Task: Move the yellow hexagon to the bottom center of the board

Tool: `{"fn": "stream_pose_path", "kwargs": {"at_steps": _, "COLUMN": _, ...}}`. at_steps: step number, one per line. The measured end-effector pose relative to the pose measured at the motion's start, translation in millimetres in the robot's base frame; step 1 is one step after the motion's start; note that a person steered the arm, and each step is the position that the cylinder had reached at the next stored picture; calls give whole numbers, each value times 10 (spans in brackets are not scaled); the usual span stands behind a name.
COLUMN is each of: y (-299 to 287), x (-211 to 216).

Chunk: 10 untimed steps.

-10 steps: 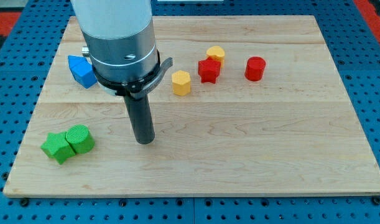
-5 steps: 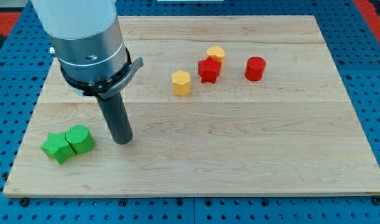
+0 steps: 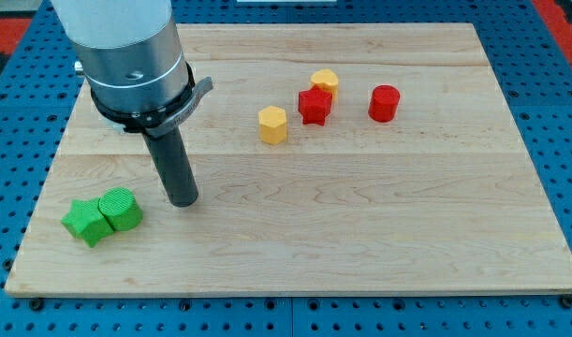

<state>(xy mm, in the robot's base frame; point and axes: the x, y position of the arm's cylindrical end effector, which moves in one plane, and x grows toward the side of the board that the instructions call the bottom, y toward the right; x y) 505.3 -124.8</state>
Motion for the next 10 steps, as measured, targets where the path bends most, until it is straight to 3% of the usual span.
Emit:
{"fn": "stream_pose_path", "kwargs": {"at_steps": 3, "y": 314, "x": -1313}}
{"fn": "stream_pose_path", "kwargs": {"at_steps": 10, "y": 512, "x": -1406}}
